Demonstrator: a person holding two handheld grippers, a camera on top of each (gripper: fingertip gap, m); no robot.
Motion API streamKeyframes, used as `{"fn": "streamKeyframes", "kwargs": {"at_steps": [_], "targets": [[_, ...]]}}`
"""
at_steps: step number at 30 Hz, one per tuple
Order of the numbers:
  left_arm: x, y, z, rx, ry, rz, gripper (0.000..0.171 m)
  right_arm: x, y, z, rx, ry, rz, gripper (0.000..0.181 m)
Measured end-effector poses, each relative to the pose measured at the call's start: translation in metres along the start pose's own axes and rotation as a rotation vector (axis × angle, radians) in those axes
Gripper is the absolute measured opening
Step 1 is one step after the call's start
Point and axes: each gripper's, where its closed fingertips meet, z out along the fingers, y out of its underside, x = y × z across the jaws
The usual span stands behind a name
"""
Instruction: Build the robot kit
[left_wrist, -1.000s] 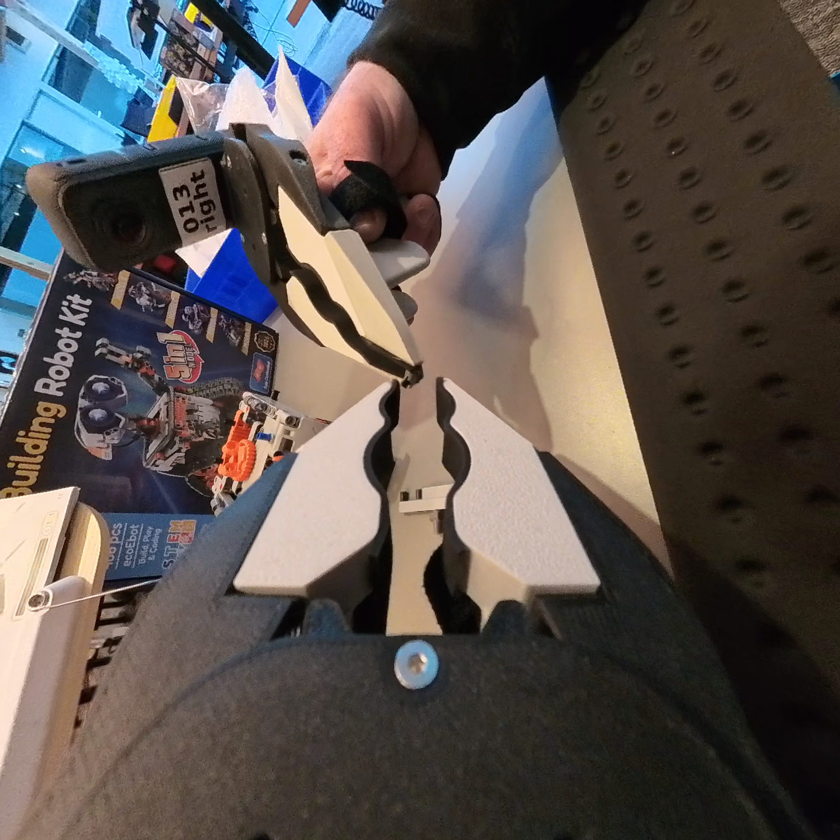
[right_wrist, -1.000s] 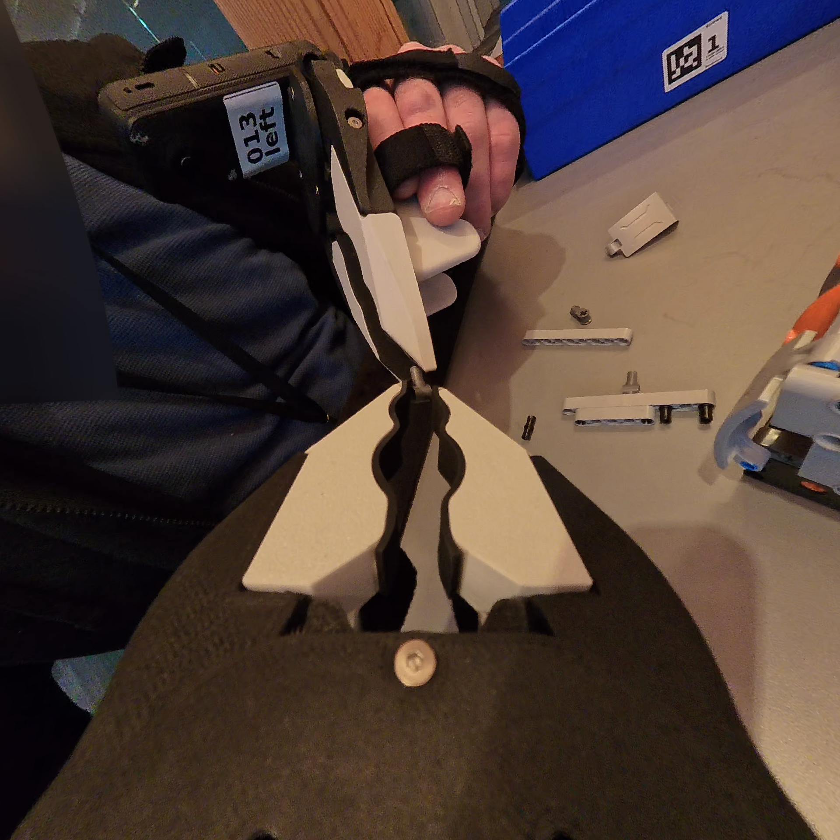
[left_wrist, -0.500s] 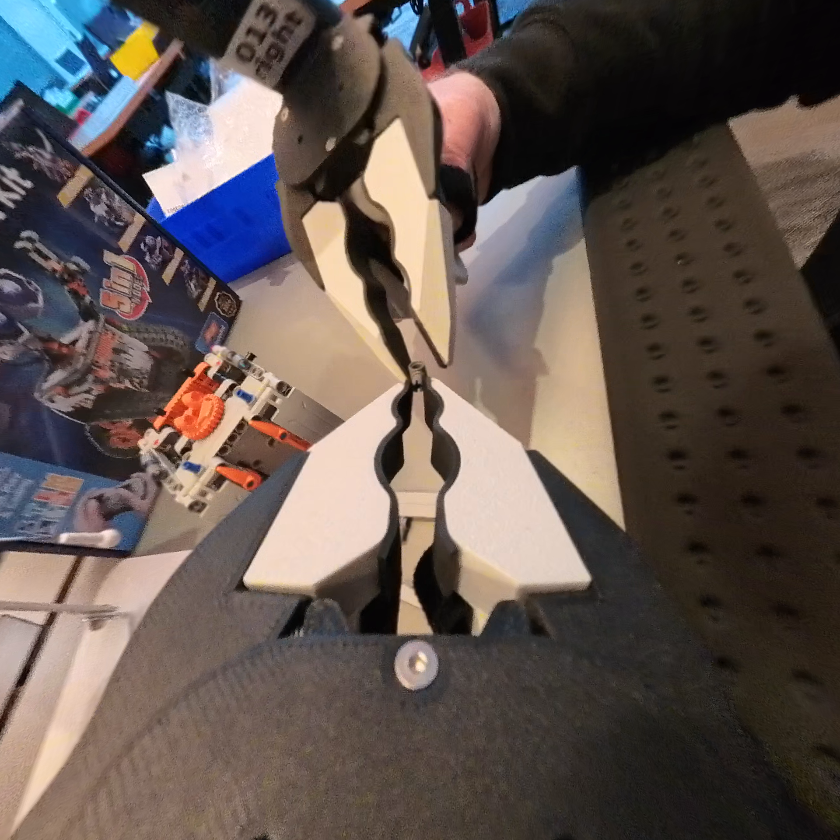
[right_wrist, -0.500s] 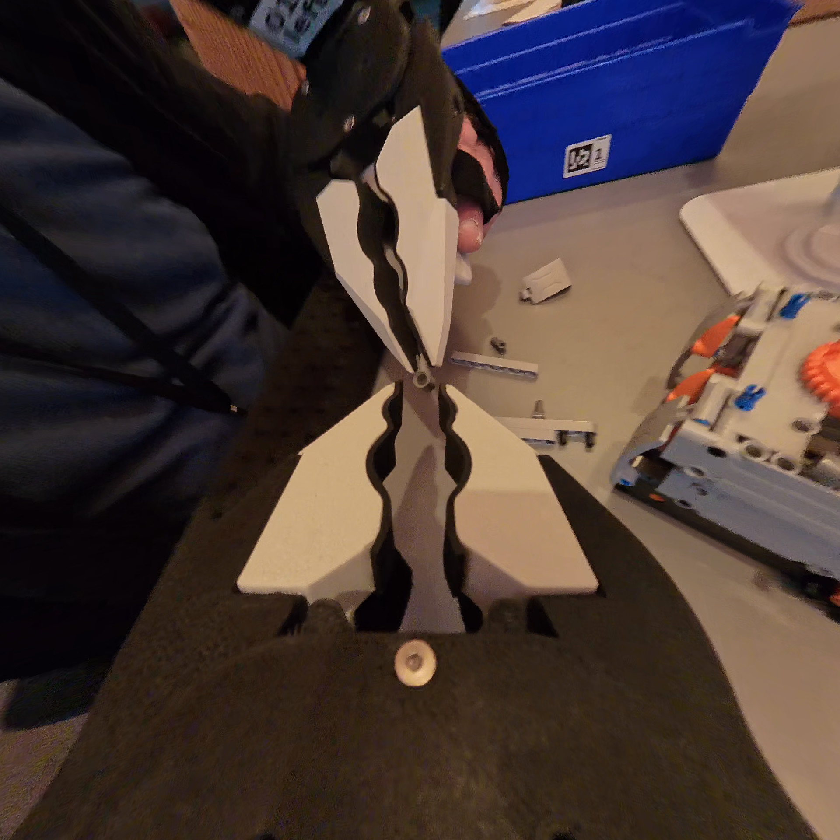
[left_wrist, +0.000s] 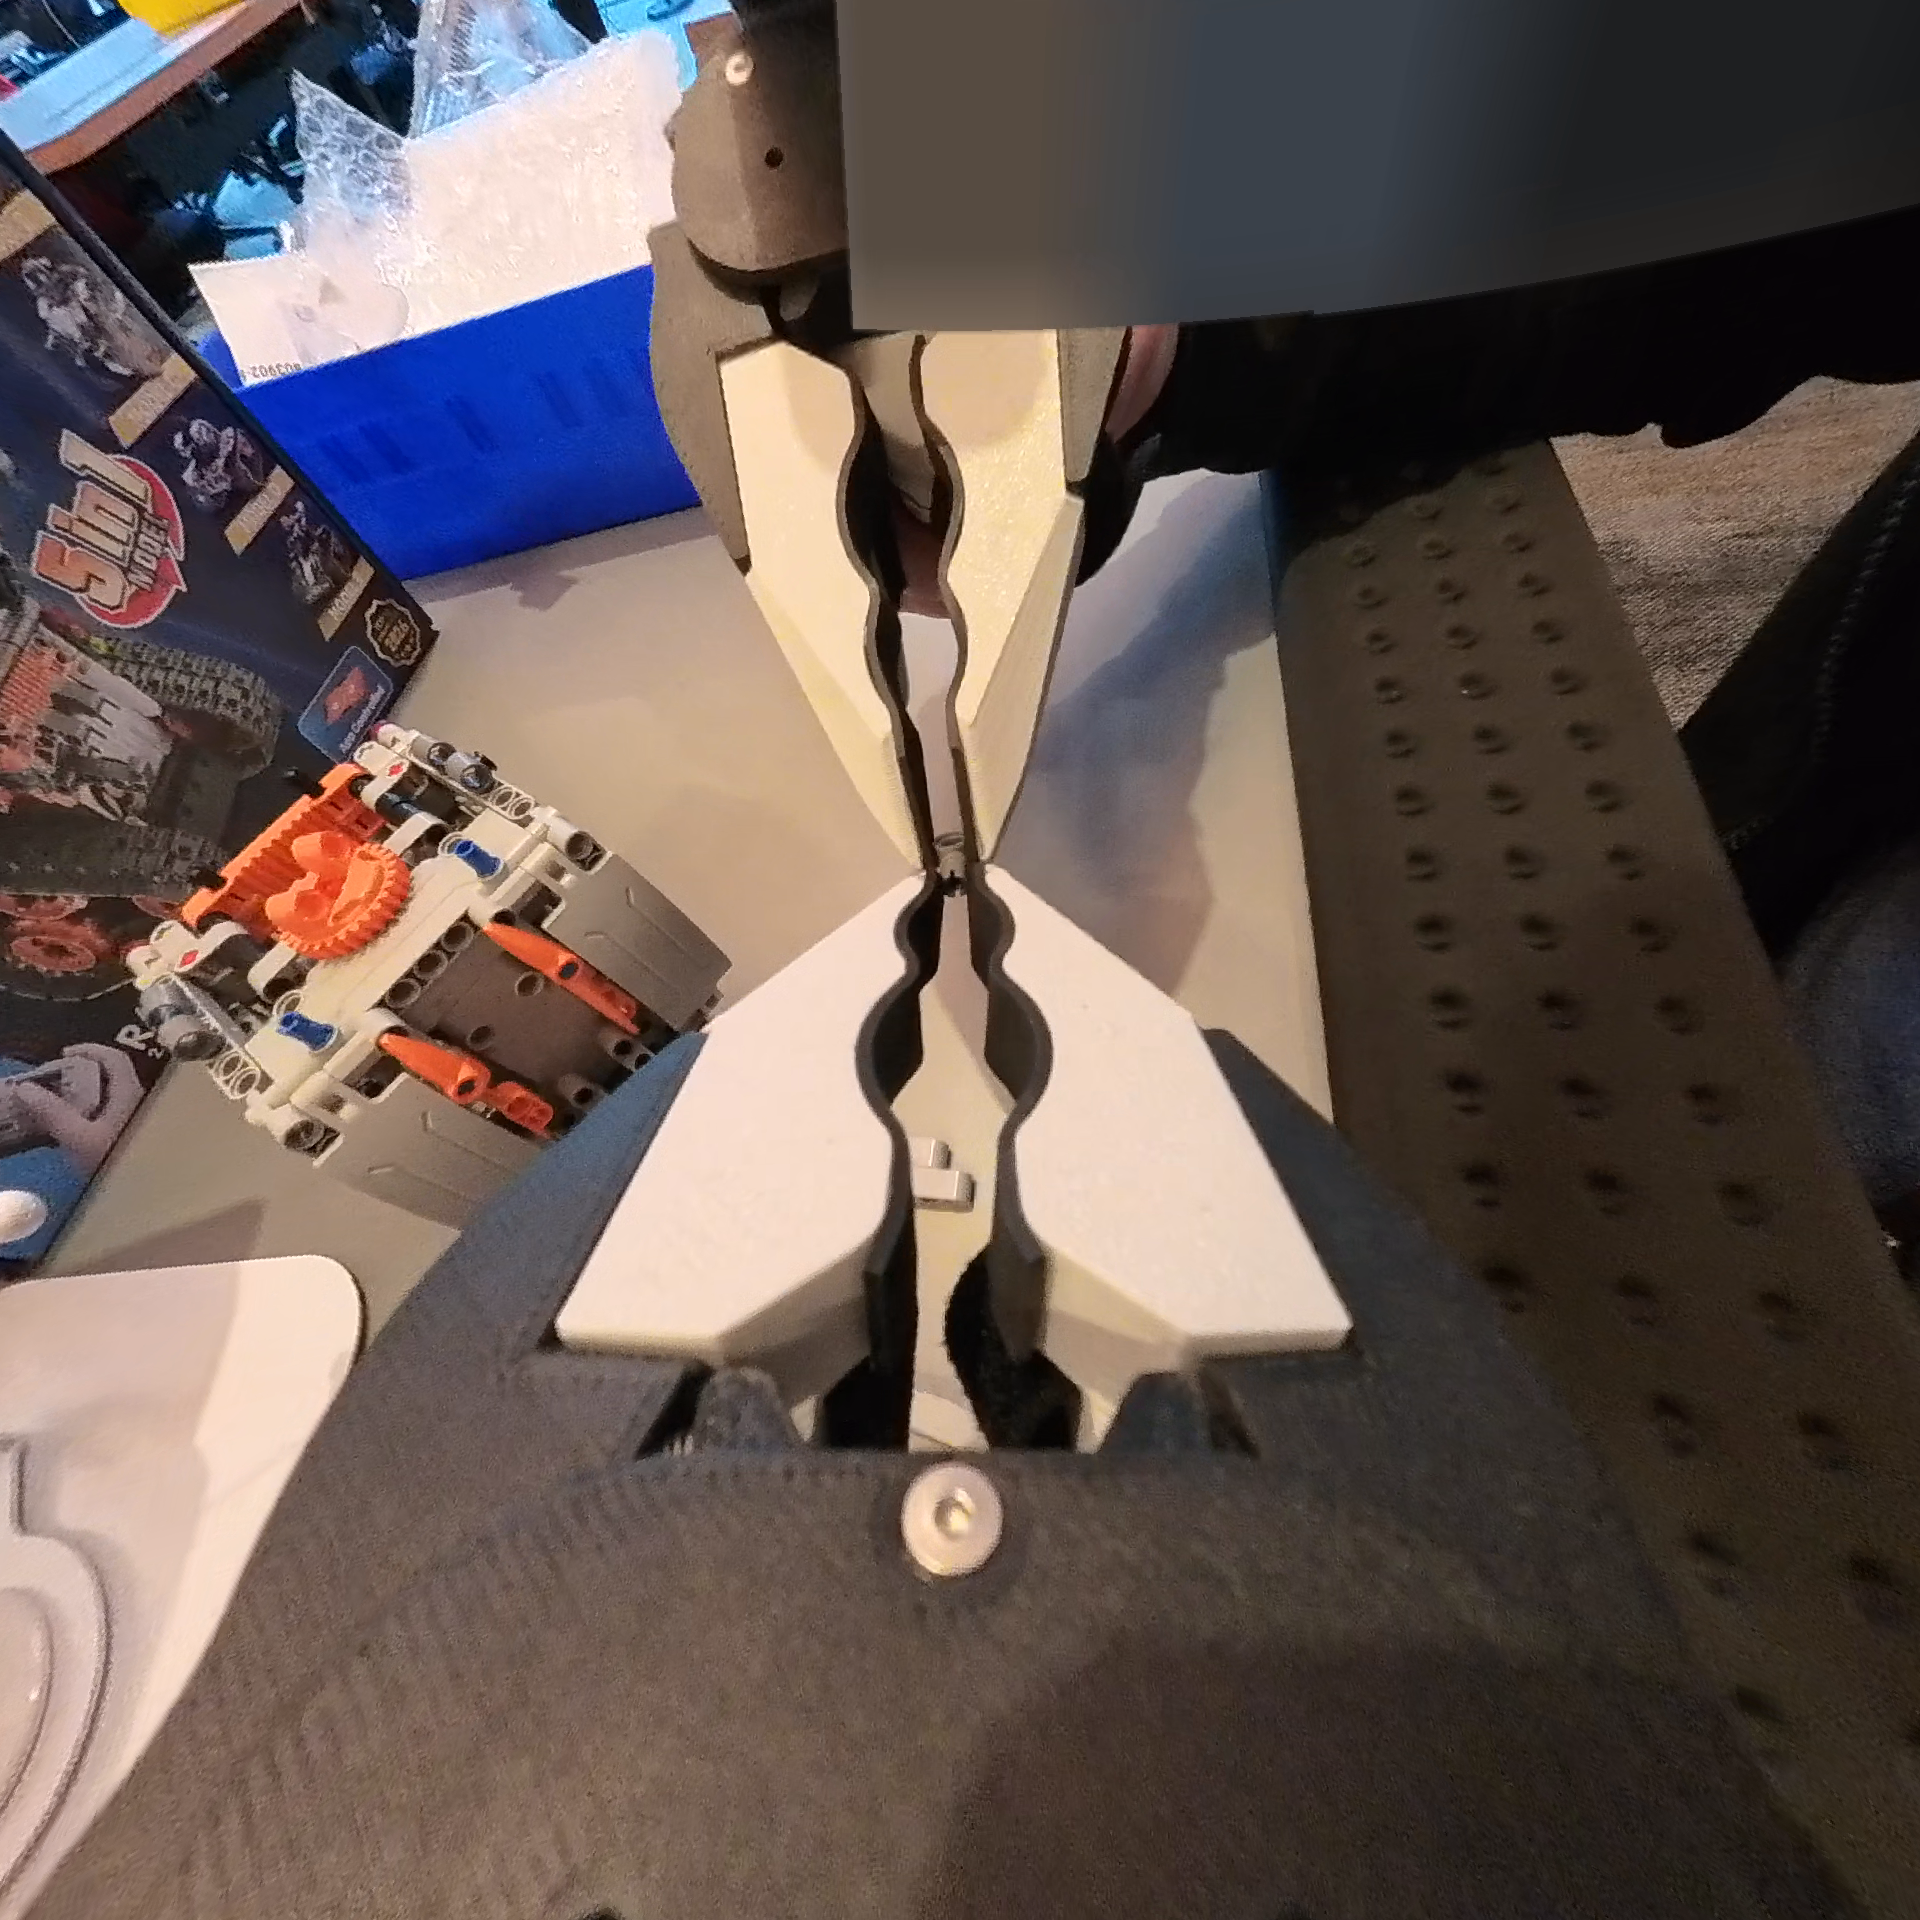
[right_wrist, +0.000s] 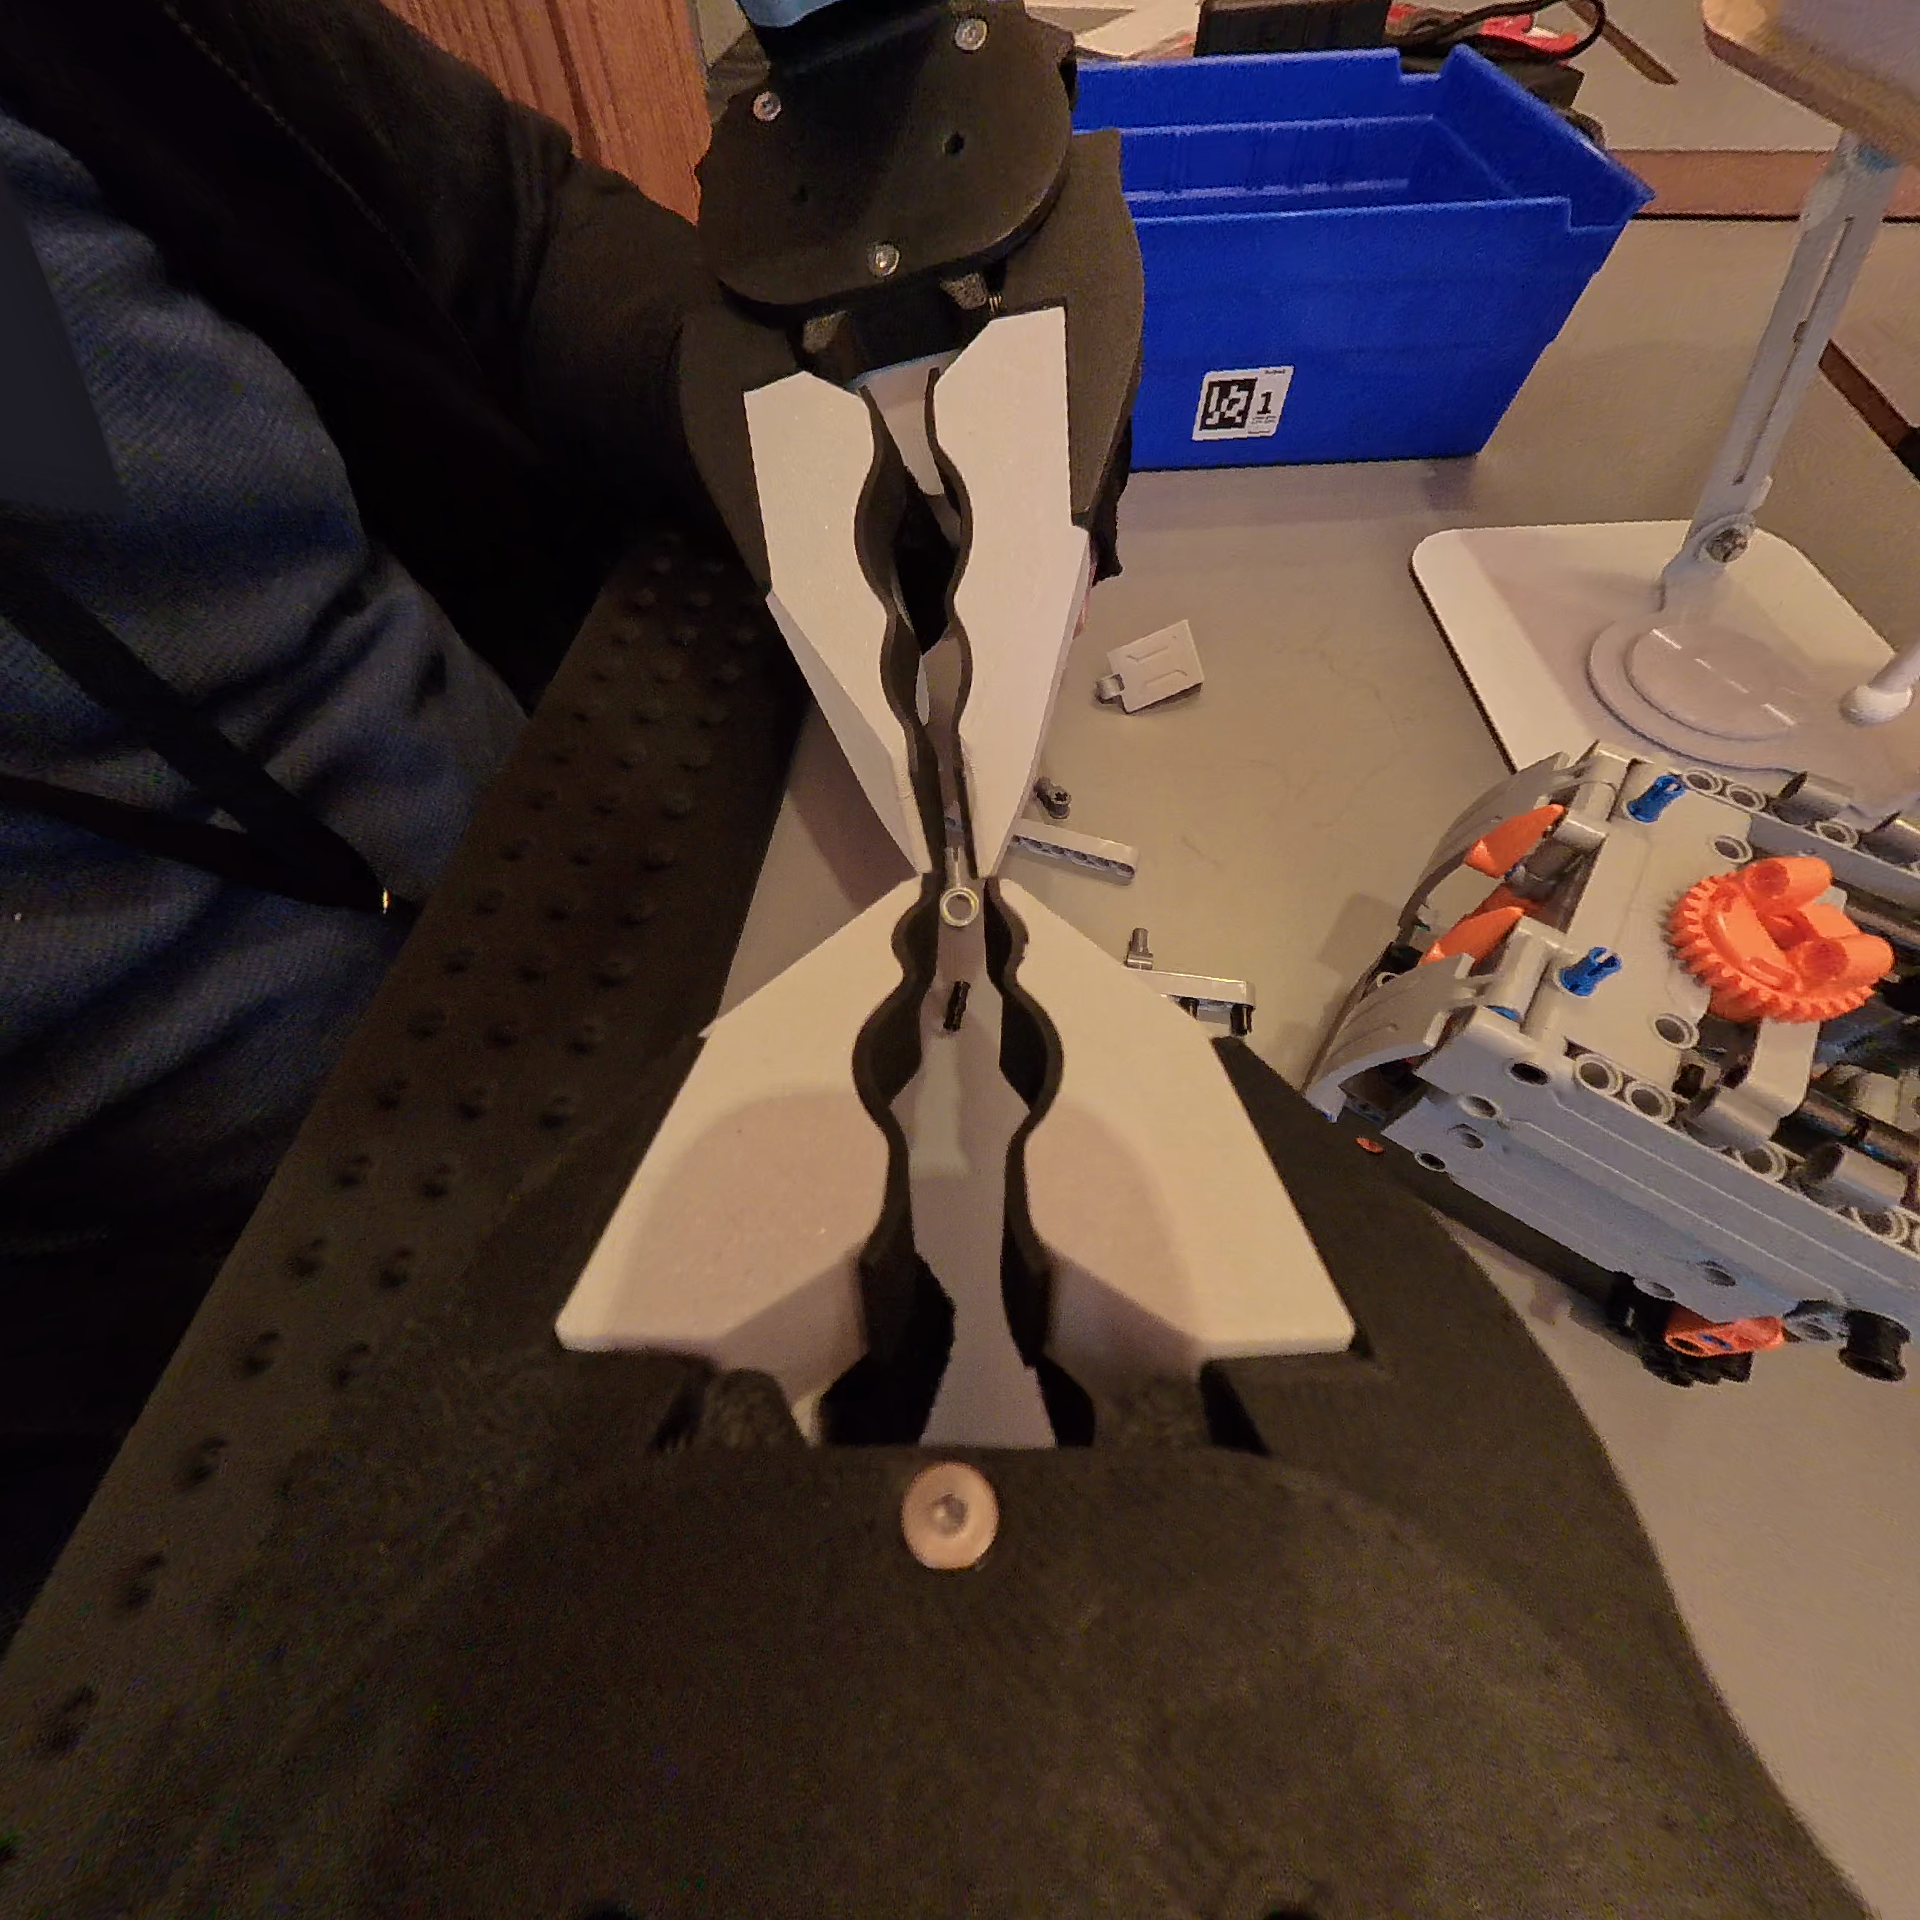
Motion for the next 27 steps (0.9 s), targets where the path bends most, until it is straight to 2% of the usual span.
{"fn": "streamKeyframes", "kwargs": {"at_steps": [15,21,27], "targets": [[0.0013,-0.0035,-0.0008,0.042,0.049,-0.067,0.002,-0.0026,-0.0018,-0.0015,0.006,-0.004,-0.011,0.004],[0.0036,-0.0049,-0.0006,0.049,0.062,-0.066,0.002,-0.0028,-0.0010,-0.0024,0.006,-0.010,-0.007,0.011],[0.0025,-0.0057,-0.0012,0.051,0.055,-0.057,0.002,-0.0054,0.0023,-0.0005,-0.010,-0.032,0.001,0.004]]}}
